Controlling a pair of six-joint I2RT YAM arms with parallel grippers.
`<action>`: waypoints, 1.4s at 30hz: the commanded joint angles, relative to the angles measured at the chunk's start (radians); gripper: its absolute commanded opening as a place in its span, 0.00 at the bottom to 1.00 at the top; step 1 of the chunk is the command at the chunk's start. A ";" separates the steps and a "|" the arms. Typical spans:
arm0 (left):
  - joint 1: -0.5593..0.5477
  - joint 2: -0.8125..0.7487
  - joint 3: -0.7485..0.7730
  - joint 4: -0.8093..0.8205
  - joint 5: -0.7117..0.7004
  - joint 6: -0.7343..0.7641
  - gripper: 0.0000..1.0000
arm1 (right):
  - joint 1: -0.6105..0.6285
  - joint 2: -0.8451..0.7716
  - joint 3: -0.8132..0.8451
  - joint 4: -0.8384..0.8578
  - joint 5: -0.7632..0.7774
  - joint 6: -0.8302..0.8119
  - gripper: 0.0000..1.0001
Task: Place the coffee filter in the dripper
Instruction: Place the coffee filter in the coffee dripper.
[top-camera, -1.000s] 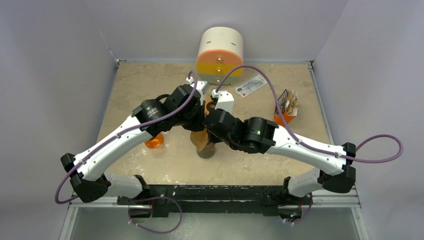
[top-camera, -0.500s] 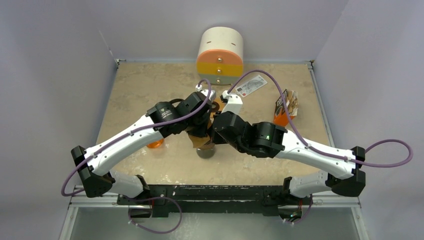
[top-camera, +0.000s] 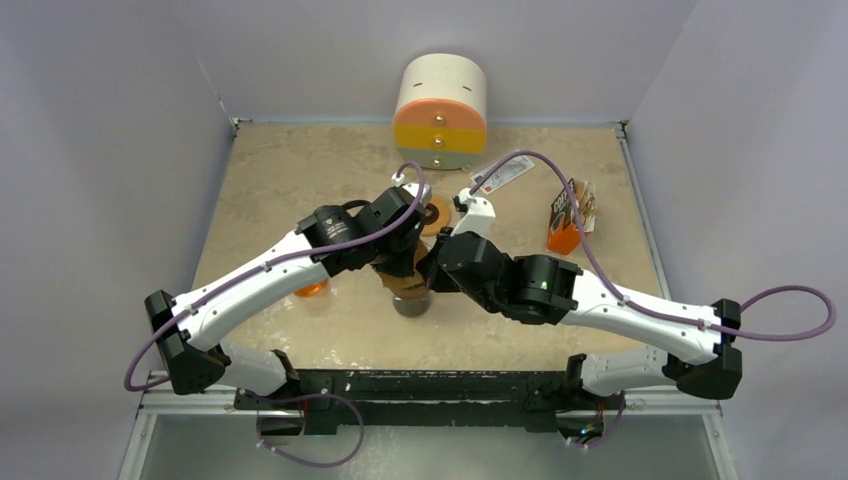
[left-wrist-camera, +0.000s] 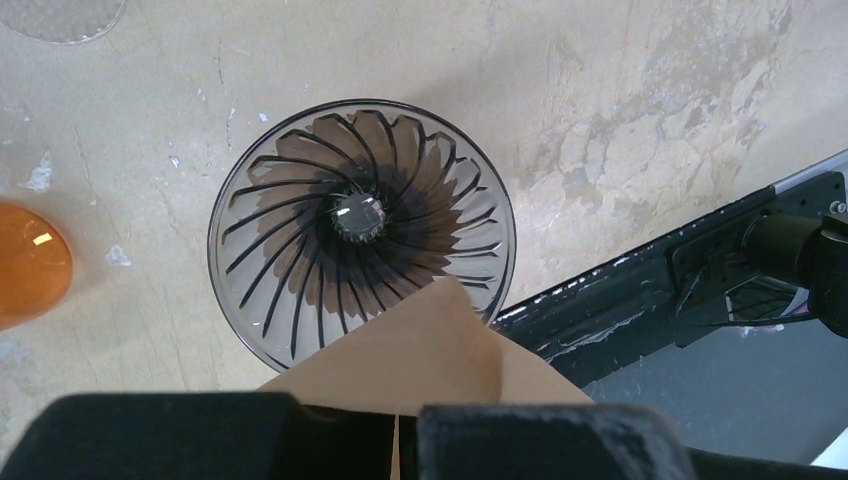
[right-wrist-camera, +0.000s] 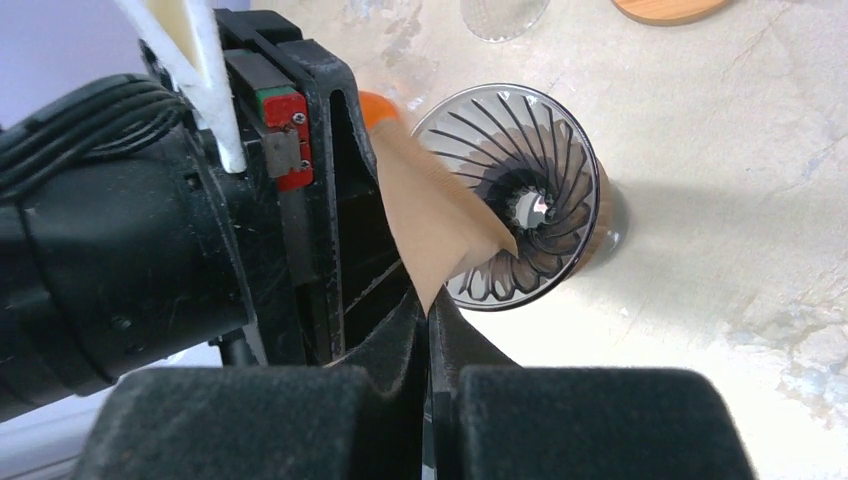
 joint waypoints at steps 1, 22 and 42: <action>-0.005 0.013 -0.001 0.007 -0.017 -0.007 0.00 | -0.002 -0.057 -0.029 0.084 0.033 0.028 0.00; -0.005 0.024 0.015 0.018 0.011 0.023 0.28 | -0.002 -0.075 -0.101 0.121 0.059 0.038 0.00; -0.005 0.084 0.026 -0.019 -0.067 0.055 0.19 | -0.091 -0.072 -0.209 0.211 -0.020 0.147 0.00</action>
